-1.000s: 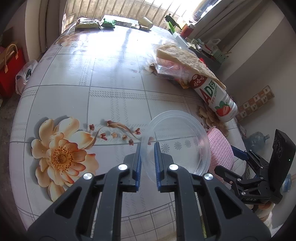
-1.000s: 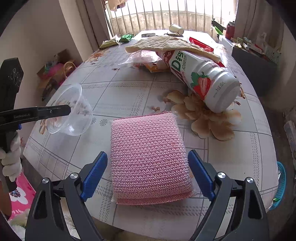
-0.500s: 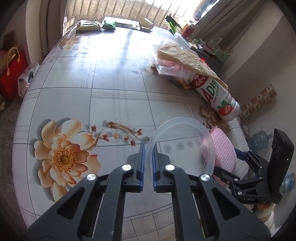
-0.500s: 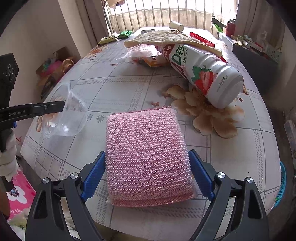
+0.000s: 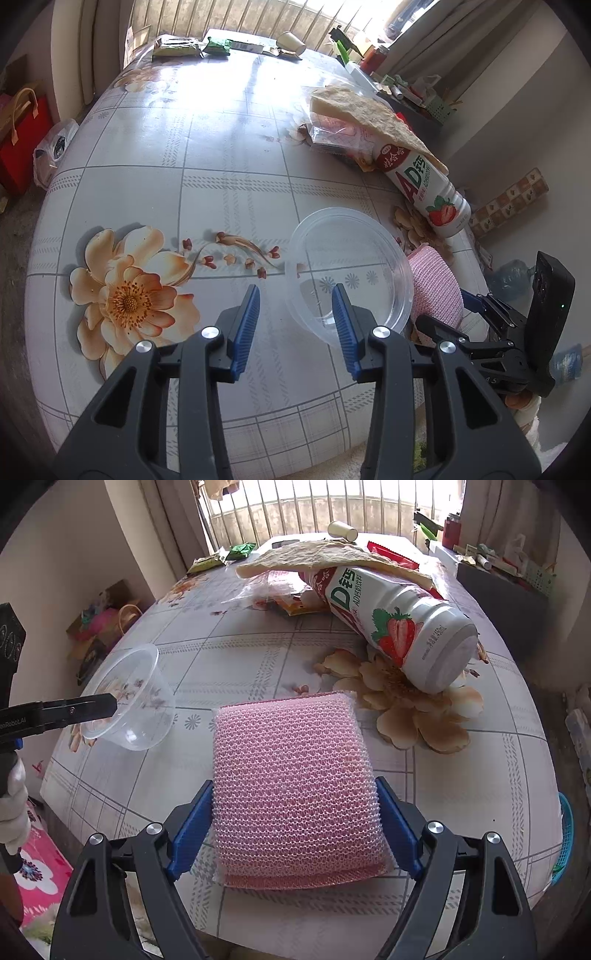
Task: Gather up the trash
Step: 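Lift the container and pink sponge off the table with both grippers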
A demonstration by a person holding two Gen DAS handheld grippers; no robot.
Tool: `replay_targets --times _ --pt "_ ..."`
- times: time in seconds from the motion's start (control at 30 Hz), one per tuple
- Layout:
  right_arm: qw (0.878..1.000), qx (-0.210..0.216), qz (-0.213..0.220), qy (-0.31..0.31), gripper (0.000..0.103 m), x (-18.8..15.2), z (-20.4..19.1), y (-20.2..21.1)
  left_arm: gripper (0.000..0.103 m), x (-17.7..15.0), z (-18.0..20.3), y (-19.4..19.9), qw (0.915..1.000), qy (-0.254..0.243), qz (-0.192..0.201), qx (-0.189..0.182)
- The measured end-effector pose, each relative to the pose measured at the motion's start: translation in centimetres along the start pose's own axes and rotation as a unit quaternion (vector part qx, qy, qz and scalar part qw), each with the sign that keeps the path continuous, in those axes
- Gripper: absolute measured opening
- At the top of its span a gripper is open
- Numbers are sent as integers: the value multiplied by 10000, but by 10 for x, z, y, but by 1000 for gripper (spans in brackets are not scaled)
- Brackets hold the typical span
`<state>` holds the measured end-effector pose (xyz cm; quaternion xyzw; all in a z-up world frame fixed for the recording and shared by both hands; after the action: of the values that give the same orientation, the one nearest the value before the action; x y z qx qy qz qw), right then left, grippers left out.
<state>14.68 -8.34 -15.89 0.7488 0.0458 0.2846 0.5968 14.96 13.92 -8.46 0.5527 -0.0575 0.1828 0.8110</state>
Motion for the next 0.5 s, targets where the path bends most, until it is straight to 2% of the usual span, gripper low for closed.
replay_targets --times 0.1,0.23,0.37,0.5 --pt "10000 2 1 1 81 0 1 0 36 -2 1 -2 10000 14 -33 -16" --pt "10000 -1 14 -29 80 0 2 1 18 -3 0 -3 10000 38 -33 8" --pt "10000 -3 29 -63 80 1 4 1 5 -2 -1 -1 10000 3 39 92" --pt "9999 -7 55 -90 79 1 6 2 4 -1 0 2 9998 -52 128 170"
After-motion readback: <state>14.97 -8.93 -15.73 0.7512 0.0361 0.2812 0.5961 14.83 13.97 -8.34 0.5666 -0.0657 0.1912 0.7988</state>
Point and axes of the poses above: each gripper's, at about its wrist camera, not at the fingertips, and y roughly against the way its jaws point, z to its right, x to its top, the point moved 8 cm from there along -y, roughly the way its jaws point, and after that the axes turned 11 degrees about -z, right-handed, at the moved point
